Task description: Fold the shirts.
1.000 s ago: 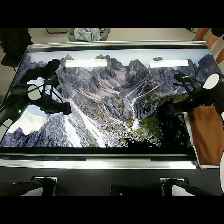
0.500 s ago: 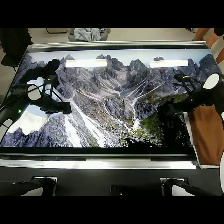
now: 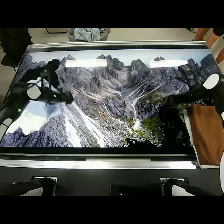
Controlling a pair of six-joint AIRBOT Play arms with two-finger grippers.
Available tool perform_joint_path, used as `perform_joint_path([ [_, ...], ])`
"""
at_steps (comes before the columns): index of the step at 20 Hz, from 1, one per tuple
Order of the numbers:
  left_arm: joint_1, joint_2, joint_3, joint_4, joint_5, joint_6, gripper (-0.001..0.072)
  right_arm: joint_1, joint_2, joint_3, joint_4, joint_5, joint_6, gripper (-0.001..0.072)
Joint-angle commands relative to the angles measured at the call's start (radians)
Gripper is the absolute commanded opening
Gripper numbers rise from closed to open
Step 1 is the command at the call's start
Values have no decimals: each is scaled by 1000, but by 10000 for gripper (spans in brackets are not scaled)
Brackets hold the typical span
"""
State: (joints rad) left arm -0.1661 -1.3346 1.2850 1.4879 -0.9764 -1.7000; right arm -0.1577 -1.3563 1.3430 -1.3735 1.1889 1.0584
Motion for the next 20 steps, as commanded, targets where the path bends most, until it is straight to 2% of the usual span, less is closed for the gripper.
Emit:
perform_joint_path([
  [1, 79, -60, 182, 69, -6, -14, 720, 0, 0, 0, 0, -58, -21, 696],
  [4, 247, -229, 525, 203, -341, -14, 720, 0, 0, 0, 1, -51, -19, 669],
  [6, 334, -331, 626, 206, -475, -43, 720, 0, -1, 0, 5, -50, -19, 669],
  [9, 381, -427, 629, 206, -497, -56, 720, 0, 0, 0, 4, -36, -20, 669],
  [13, 381, -537, 629, 183, -440, -55, 720, 0, -2, 0, 5, -45, -19, 669],
  [18, 381, -639, 629, 169, -440, -55, 720, 0, -2, 0, 5, -40, -19, 669],
  [19, 381, -646, 629, 168, -436, -55, 620, 0, -2, 0, 5, -39, -19, 669],
  [20, 381, -647, 629, 167, -436, -54, 178, 0, -2, 0, 5, -39, -19, 669],
])
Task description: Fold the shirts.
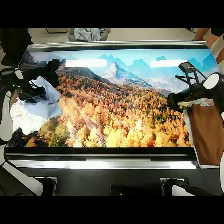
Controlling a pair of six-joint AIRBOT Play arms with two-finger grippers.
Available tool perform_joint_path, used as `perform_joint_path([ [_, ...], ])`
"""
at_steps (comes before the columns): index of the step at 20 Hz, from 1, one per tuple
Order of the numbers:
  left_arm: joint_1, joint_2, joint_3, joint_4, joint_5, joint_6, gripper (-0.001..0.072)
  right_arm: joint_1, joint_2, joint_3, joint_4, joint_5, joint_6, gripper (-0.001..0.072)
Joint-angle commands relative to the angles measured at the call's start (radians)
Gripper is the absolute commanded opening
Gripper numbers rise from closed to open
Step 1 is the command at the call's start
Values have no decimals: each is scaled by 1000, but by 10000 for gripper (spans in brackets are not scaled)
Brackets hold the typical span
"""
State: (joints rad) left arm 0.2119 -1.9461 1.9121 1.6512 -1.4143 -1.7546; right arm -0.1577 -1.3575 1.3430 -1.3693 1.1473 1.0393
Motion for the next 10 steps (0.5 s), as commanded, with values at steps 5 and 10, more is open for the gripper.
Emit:
perform_joint_path([
  [5, -29, 102, 36, -13, 62, 60, 31, 0, 5, 0, -3, -3, -4, 669],
  [10, -179, 487, 39, -13, 207, 71, 31, 0, 109, 22, -5, 5, -8, 669],
])
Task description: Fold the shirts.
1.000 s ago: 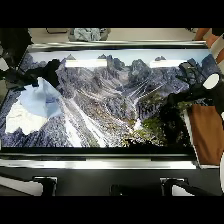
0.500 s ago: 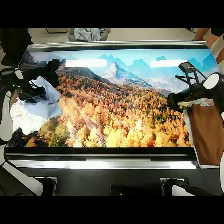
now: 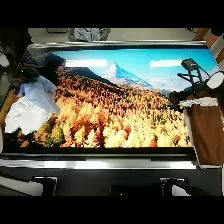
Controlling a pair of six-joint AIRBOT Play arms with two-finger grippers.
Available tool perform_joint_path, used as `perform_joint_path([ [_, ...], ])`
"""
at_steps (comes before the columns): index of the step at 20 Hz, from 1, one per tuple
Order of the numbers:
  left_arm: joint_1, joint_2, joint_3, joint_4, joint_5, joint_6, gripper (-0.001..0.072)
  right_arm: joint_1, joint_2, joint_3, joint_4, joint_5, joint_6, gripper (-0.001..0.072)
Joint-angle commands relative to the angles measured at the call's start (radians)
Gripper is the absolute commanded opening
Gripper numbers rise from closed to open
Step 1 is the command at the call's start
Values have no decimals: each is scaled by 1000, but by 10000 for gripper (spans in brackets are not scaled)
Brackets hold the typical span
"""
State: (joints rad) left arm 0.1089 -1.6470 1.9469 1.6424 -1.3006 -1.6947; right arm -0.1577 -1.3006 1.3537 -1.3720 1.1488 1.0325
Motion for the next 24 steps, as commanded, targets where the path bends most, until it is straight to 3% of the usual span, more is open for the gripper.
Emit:
perform_joint_path([
  [1, -123, 272, 4, -5, 117, 11, 31, 0, 89, 19, -2, 4, -1, 669],
  [5, -348, 505, 4, -60, 172, 11, 31, 0, 246, 40, -2, 11, 0, 669],
  [8, -525, 541, 3, -78, 175, 51, 31, 0, 349, 53, -13, 75, 0, 669],
  [12, -708, 460, -52, -123, 180, 58, 31, 0, 436, 53, -108, 256, 3, 670],
  [15, -795, 376, -214, -263, 241, 156, 31, 0, 445, 53, -189, 346, 3, 671],
  [21, -863, 224, -536, -412, 300, 341, 30, 0, 405, 50, -193, 362, 9, 670],
  [24, -853, 142, -572, -455, 297, 360, 43, 0, 338, 50, -165, 352, 30, 669],
])
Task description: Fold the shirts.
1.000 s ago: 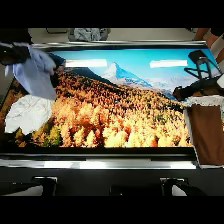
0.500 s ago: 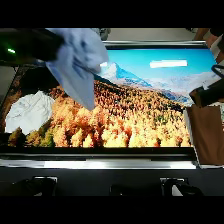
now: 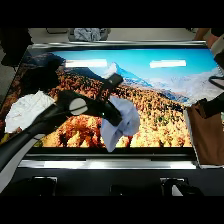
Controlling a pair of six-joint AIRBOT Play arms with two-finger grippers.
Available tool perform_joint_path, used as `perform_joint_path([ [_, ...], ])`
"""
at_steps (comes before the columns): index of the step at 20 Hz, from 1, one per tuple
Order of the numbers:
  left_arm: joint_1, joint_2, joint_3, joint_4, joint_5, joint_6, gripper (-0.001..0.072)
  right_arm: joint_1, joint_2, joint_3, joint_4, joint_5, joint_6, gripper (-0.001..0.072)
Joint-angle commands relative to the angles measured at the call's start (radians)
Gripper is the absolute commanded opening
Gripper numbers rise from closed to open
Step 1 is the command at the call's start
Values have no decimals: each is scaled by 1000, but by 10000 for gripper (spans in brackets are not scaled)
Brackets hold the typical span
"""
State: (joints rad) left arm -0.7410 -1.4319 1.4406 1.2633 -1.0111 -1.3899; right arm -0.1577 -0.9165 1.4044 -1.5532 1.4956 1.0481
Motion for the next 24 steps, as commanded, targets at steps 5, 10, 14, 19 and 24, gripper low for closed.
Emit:
perform_joint_path([
  [5, 85, -108, 69, -90, -120, 44, 681, 0, -201, 0, 77, -47, 13, 672],
  [10, 342, -11, 158, -37, -493, 24, 673, 0, -349, -67, 302, 3, -90, 691],
  [14, 361, 204, -320, -71, -405, 17, 673, 0, -383, -270, 425, -4, -148, 691],
  [19, 214, 327, -813, -326, -83, 2, 673, 0, -383, -469, 454, -48, -174, 710],
  [24, 71, 275, -860, -381, 223, -16, 675, 0, -383, -523, 478, -55, -193, 712],
])
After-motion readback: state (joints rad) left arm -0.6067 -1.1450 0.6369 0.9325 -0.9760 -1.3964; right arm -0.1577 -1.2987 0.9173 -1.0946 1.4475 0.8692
